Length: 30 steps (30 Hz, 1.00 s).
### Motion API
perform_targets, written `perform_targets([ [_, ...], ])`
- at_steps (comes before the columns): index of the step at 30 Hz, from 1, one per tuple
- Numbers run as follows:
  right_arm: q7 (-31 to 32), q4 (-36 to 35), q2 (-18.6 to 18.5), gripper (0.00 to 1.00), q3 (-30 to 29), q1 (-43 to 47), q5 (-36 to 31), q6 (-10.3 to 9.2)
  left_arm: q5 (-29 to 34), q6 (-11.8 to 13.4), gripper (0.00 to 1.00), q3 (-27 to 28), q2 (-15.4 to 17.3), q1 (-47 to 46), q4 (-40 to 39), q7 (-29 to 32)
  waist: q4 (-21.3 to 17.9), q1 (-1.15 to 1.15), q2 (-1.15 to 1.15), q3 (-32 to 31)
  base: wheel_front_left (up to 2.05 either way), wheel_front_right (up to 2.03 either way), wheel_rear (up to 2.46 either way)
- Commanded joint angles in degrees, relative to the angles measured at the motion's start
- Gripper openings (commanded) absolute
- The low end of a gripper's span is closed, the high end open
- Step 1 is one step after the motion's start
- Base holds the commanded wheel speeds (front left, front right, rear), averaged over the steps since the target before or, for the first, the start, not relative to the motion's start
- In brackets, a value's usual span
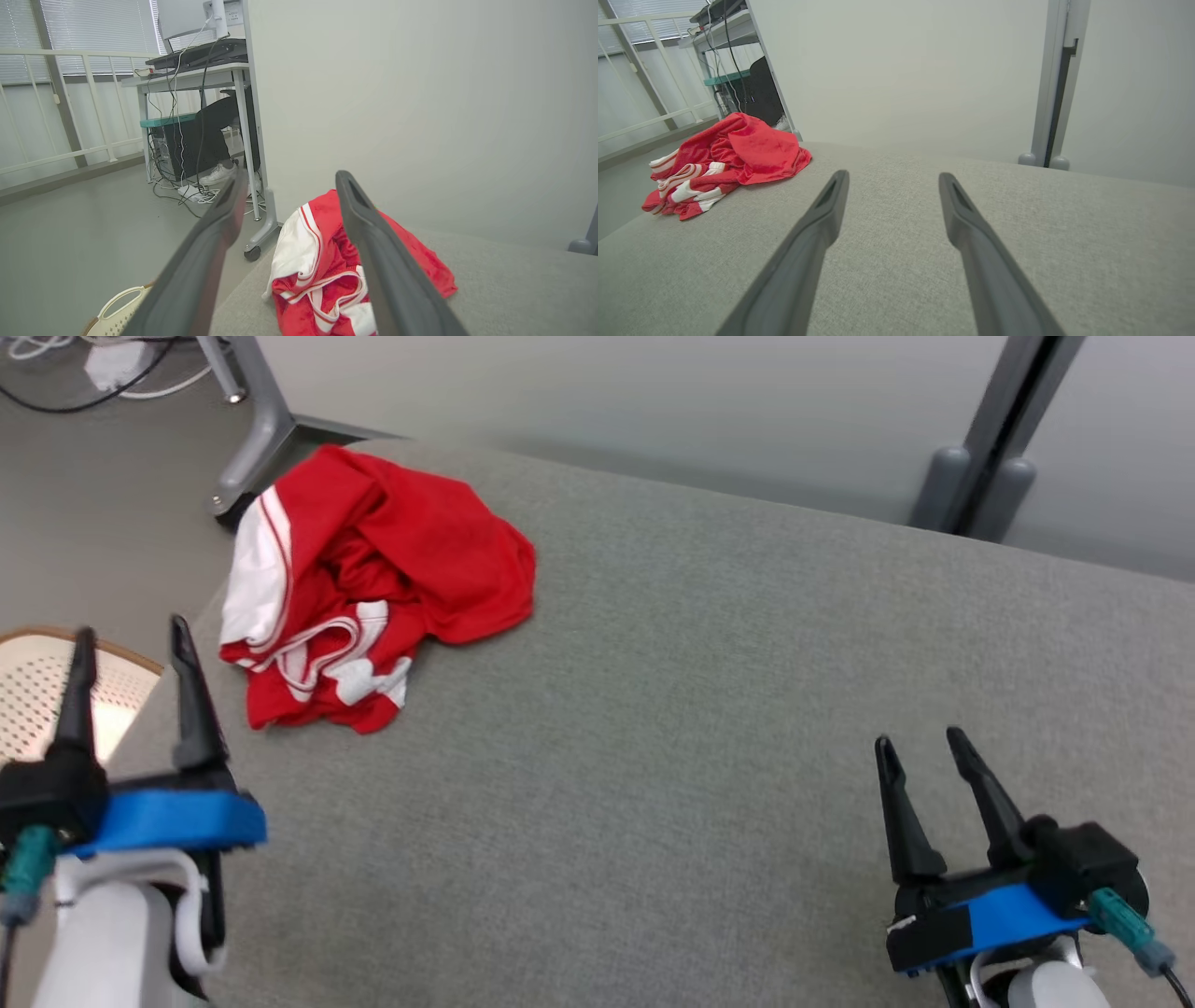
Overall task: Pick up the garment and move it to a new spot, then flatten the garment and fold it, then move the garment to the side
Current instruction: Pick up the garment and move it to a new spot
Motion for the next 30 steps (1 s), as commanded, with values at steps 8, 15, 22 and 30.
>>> perform_targets([
  [8,2.8,-6.6,-0.3,1.0,-1.2,-3.5,-4.1,0.08,-3.0,-1.8,1.0,4.8,5.9,-13.8,0.8,1.0,-5.7,0.0,0.0,8.7,0.0,0.0,0.0],
  [15,5.2,-13.6,-0.3,1.0,-2.9,-5.3,-6.4,0.08,-4.3,-3.8,1.0,6.4,11.2,-26.1,5.5,3.0,-9.2,0.0,0.0,16.1,0.0,0.0,0.0],
  [22,7.4,-19.7,-0.3,1.0,-4.8,-5.9,-7.9,0.08,-5.7,-6.5,1.0,4.9,13.7,-36.4,14.3,7.7,-10.3,0.0,0.0,22.0,0.0,0.0,0.0],
  [30,8.0,-21.6,-0.3,1.0,-4.9,-6.5,-7.9,0.08,-8.6,-8.0,1.0,2.8,12.6,-41.3,27.7,19.4,-11.1,0.0,0.0,24.8,0.0,0.0,0.0],
])
